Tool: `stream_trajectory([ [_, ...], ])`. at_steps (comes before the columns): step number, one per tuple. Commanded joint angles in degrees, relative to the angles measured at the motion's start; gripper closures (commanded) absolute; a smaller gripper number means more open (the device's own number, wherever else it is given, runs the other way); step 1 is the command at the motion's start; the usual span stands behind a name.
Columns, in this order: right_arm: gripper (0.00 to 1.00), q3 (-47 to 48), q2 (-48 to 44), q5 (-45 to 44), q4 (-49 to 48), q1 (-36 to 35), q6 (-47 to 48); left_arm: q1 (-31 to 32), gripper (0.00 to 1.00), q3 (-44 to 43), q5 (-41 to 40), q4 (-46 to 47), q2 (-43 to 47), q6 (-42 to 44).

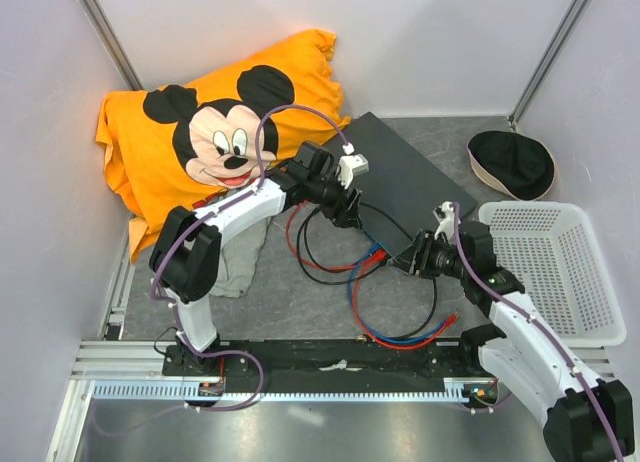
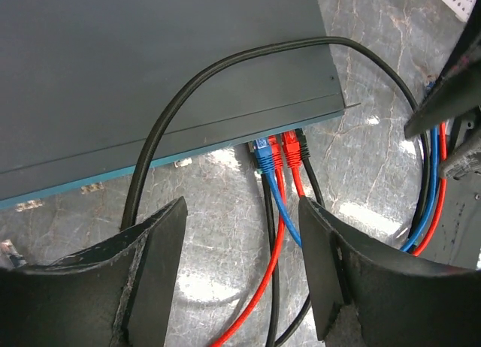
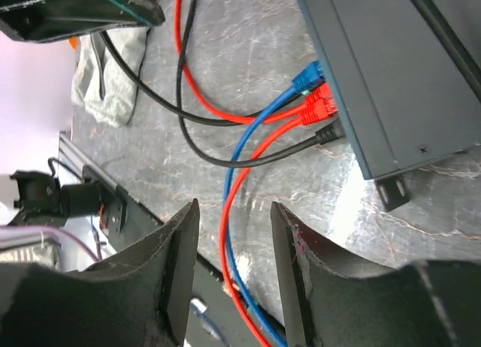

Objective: Pull the plug from the switch port
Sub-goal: Pull the connector from the switch port.

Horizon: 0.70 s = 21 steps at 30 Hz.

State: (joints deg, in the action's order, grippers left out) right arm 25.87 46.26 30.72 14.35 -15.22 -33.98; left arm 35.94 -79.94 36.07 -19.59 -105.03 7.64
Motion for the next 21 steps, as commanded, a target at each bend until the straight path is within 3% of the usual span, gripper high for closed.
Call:
stream_trajectory([
  [1,0.49,-5.2,-3.9,-2.8,-8.0,-0.3,-6.1,0.2,0.31,-1.1,1.6,1.4,-1.6,-3.8],
  [5,0.48,-5.4,-2.4,-5.3,-8.1,-0.4,-1.5,0.3,0.34,1.6,2.6,7.4,-2.0,-13.8],
  [7,0.43,1.1,2.9,-7.2,-7.6,-0.2,5.0,0.3,0.34,7.0,3.1,12.4,-0.5,-18.1],
  [11,0.43,14.9,11.2,-8.1,-2.7,3.2,11.2,2.2,0.37,13.1,4.7,24.6,0.1,-27.7],
  [16,0.43,22.2,21.2,-10.2,4.5,5.2,18.3,4.2,0.35,13.1,4.1,25.7,2.7,-29.1],
  [21,0.46,24.1,24.4,-3.9,5.3,4.4,22.0,3.8,0.31,15.5,2.7,22.6,4.7,-27.8],
])
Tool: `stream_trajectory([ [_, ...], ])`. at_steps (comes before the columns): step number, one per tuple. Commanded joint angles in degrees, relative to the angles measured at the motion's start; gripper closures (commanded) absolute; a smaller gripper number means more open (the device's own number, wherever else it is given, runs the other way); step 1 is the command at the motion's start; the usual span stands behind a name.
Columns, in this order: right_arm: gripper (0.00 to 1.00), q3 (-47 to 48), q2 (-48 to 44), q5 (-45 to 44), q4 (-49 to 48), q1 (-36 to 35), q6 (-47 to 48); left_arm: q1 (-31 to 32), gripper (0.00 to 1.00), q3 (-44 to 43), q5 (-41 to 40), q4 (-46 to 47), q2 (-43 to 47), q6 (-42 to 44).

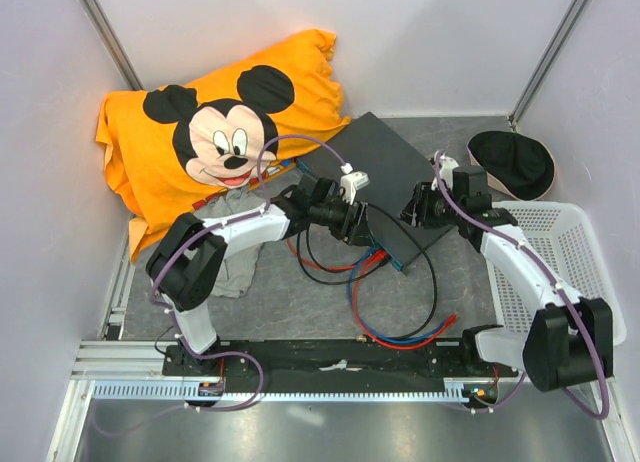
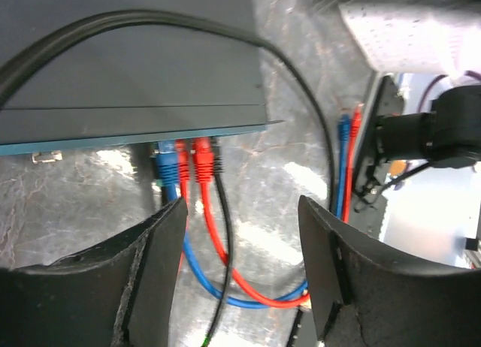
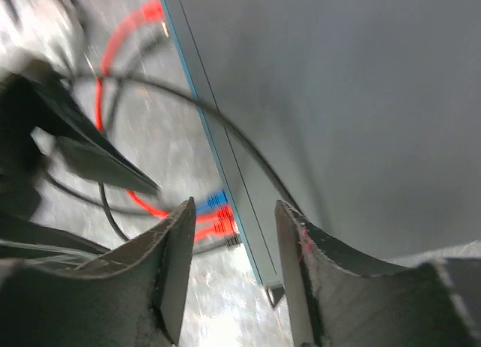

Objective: Pull the plug from the switch port
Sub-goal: Pull the connector from the switch port.

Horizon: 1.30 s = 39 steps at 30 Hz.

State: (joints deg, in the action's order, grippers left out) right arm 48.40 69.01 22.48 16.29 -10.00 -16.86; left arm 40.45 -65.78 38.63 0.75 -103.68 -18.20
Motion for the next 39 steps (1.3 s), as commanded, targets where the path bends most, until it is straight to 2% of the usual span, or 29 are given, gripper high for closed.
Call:
stream_trajectory([
  [1,0.47,1.4,2.3,4.4,3.0,-1.6,5.4,-0.7,0.31,1.9,0.1,2.1,2.9,-1.2],
  [3,0.49,1.6,2.6,0.1,3.4,-4.1,8.7,-1.2,0.32,1.3,-1.5,0.2,0.9,0.5],
  [6,0.48,2.6,2.5,-3.9,4.7,-5.7,12.7,-2.3,0.33,0.4,0.2,-0.1,-0.5,2.3],
  [11,0.47,4.9,4.7,-7.0,7.6,-6.6,18.6,-6.8,0.39,0.9,6.9,1.0,-3.7,0.4],
  [13,0.45,5.6,5.6,-7.0,8.3,-6.5,19.2,-8.0,0.39,1.9,11.0,5.1,-4.4,-0.5],
  [16,0.45,5.1,6.4,-6.3,7.2,-6.6,18.0,-9.0,0.40,1.1,14.6,6.3,-6.2,-0.3],
  [20,0.44,3.8,7.5,-6.4,6.3,-7.1,15.5,-9.1,0.42,0.7,20.8,12.2,-10.8,-5.9],
  [26,0.44,5.8,10.2,-6.9,8.3,-10.0,18.3,-9.0,0.49,-1.9,21.0,12.8,-14.8,-8.1],
  [31,0.44,7.4,13.2,-12.8,8.6,-13.1,21.2,-8.5,0.53,-2.4,22.6,14.3,-16.6,-9.3],
  [35,0.43,8.8,15.3,-16.3,9.0,-13.9,23.6,-8.3,0.62,-2.2,23.9,14.4,-17.8,-9.1],
  [39,0.43,9.6,17.6,-16.8,9.3,-14.0,24.5,-7.8,0.66,-2.7,25.9,15.0,-19.5,-9.3],
])
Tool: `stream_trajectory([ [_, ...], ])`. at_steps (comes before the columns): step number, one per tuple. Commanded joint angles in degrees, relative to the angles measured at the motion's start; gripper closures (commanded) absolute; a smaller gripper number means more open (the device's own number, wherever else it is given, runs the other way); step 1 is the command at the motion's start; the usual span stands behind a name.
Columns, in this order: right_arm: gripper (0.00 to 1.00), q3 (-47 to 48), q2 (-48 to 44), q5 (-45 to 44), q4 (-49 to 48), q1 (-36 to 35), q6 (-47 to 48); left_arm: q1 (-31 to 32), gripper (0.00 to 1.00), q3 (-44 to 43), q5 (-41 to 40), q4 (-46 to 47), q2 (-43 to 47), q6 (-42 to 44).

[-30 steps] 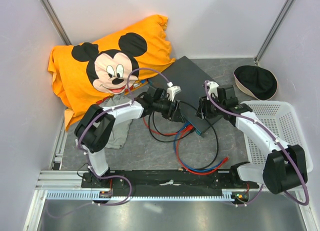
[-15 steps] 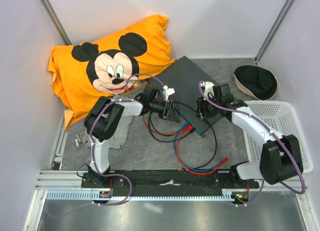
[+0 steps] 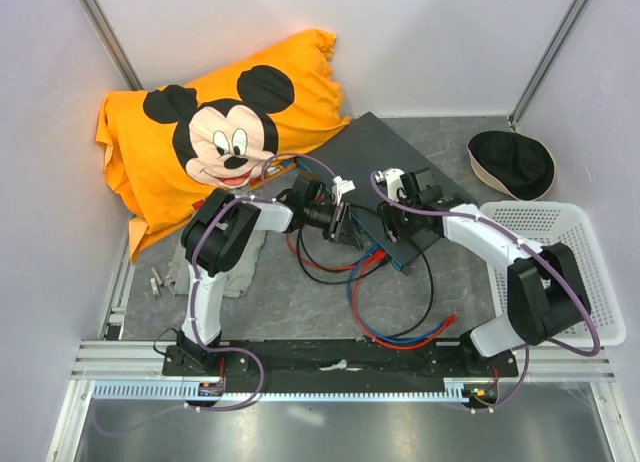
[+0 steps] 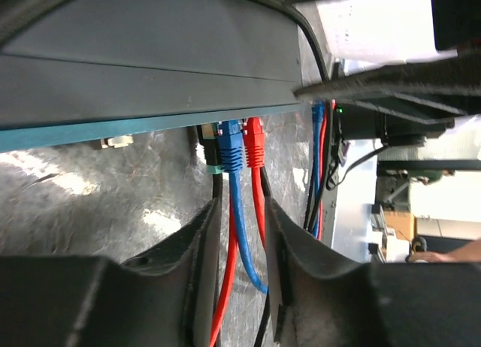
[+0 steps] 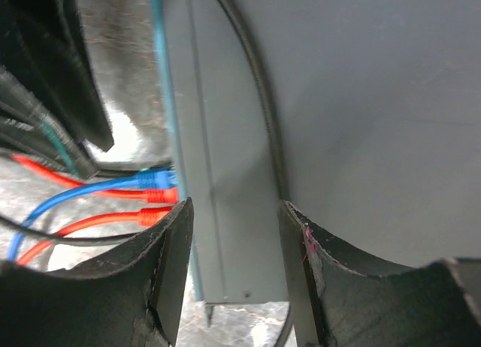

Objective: Pull the plug from the switch port
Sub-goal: Pull the connector from the switch port.

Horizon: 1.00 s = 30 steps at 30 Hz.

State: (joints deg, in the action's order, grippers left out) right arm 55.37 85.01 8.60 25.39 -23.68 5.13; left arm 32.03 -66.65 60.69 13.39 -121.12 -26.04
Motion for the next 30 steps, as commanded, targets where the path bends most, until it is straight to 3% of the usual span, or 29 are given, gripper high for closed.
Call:
stream_trajectory([
  [1,0.43,2.7,1.8,-2.7,0.3,-0.3,2.6,0.8,0.66,-2.0,4.7,2.3,-2.5,-1.6],
  [4,0.43,2.4,2.3,-1.8,0.4,-0.7,2.4,1.2,0.70,-2.1,5.1,2.3,-3.5,-1.7],
  [16,0.40,-0.7,1.2,-1.3,-1.2,-1.4,1.1,3.4,0.68,-1.0,5.9,0.9,-3.7,-0.5],
  [25,0.37,-1.5,0.1,-5.7,-0.2,-4.4,5.2,3.5,0.87,-2.9,6.2,1.6,-5.9,-1.7],
  [30,0.37,-1.0,0.0,-11.0,-0.3,-7.0,7.6,3.1,0.90,-3.2,6.1,1.6,-6.1,-1.1],
])
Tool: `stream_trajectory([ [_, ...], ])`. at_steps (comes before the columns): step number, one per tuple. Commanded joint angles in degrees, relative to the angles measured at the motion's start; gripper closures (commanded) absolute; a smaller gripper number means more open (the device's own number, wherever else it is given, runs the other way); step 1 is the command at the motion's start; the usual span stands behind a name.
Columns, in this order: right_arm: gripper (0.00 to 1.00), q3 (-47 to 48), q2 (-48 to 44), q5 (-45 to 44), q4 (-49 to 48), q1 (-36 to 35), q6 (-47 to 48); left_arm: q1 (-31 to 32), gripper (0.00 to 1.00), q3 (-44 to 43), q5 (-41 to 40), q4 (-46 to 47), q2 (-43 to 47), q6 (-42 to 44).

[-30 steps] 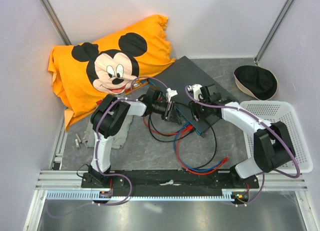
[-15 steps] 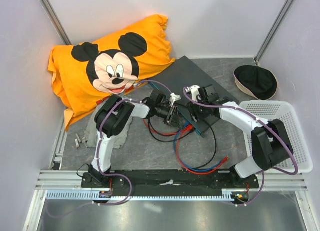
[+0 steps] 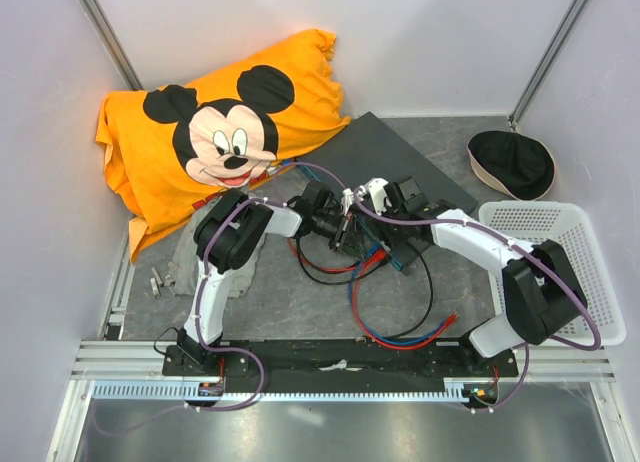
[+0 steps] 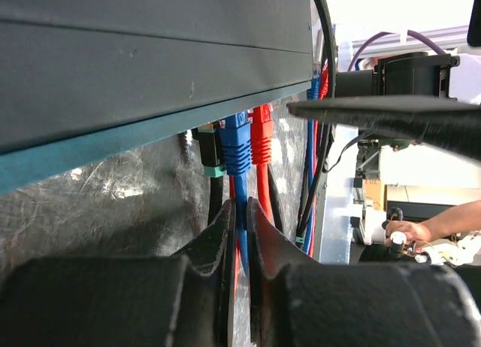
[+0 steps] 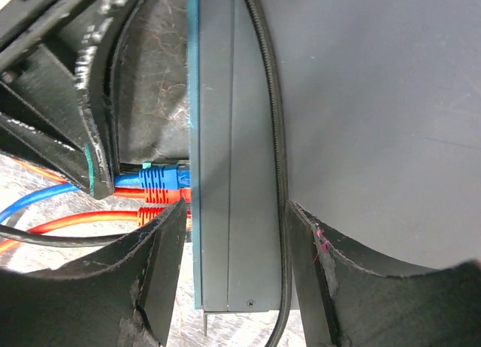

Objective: Pull the plug from the switch port
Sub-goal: Pull the connector from the switch port.

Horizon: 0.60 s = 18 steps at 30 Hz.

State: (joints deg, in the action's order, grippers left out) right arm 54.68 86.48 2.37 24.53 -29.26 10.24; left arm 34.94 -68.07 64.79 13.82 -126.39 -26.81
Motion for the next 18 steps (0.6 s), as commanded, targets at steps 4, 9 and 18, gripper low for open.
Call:
stream_trajectory([
  [4,0.37,0.4,-0.6,-6.0,0.5,-2.1,3.2,0.0,0.92,-2.9,2.4,1.1,-1.7,-0.8],
  [9,0.36,1.3,0.5,-8.0,0.0,-3.2,4.7,-0.2,0.93,-4.3,3.0,1.1,-2.6,-1.6],
  [18,0.36,1.9,1.9,-8.4,-0.9,-5.2,5.5,-1.5,0.93,-4.2,3.8,3.4,-3.5,-4.2],
])
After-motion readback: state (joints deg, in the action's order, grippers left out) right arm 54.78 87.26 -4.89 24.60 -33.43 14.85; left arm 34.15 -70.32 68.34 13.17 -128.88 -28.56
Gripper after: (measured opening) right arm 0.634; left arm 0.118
